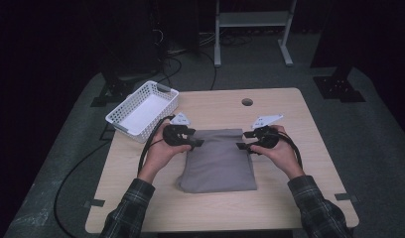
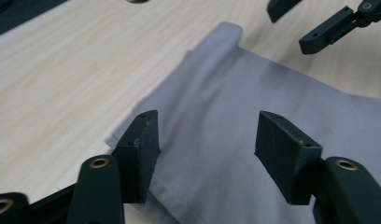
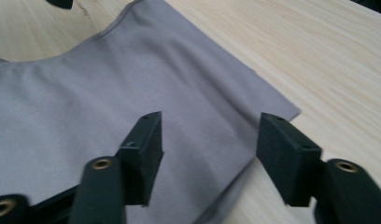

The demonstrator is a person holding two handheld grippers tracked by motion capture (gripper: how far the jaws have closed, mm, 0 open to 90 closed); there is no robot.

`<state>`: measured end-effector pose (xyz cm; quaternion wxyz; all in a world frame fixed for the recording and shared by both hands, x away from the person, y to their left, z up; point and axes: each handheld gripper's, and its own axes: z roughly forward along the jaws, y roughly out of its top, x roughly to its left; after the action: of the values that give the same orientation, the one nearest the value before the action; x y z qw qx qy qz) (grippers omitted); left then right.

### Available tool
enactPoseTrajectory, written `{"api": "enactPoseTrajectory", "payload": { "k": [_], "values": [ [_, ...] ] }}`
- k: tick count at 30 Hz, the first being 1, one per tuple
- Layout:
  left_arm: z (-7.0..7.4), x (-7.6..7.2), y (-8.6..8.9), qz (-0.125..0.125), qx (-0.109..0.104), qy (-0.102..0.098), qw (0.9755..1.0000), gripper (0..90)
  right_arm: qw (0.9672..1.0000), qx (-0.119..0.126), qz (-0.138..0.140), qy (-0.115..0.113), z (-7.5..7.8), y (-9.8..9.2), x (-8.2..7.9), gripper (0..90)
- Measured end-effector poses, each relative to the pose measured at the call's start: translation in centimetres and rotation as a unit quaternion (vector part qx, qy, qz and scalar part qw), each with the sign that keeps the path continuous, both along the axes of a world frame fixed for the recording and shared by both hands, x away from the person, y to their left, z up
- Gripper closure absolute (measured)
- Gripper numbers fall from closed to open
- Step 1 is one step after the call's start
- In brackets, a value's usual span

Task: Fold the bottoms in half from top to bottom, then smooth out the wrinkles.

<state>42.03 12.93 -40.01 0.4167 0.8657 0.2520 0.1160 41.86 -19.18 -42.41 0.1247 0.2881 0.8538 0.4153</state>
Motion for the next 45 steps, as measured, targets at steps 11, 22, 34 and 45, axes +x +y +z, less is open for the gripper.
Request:
{"api": "enactPoseTrajectory", "payload": {
  "k": [11,22,34,45],
  "values": [
    [-2.4,-2.9,1.4,0.015,0.017,0.028,0.9994,28.4,0.9999,-0.001,0.013,-0.001,-1.0,2.9,-1.8,25.0],
    [-3.3,-5.0,4.1,0.034,0.032,0.037,0.9982,22.7,0.9997,-0.015,0.016,-0.007,-2.0,6.5,-2.2,22.9],
    [-5.1,-7.1,7.0,0.064,0.055,0.052,0.9951,19.2,0.9991,-0.032,0.019,-0.019,-3.0,9.9,-1.8,22.5],
    [-6.9,-8.0,8.0,0.064,0.08,0.063,0.9927,14.6,0.9982,-0.053,0.014,-0.023,-4.9,11.1,-1.4,21.5]
  ]
}}
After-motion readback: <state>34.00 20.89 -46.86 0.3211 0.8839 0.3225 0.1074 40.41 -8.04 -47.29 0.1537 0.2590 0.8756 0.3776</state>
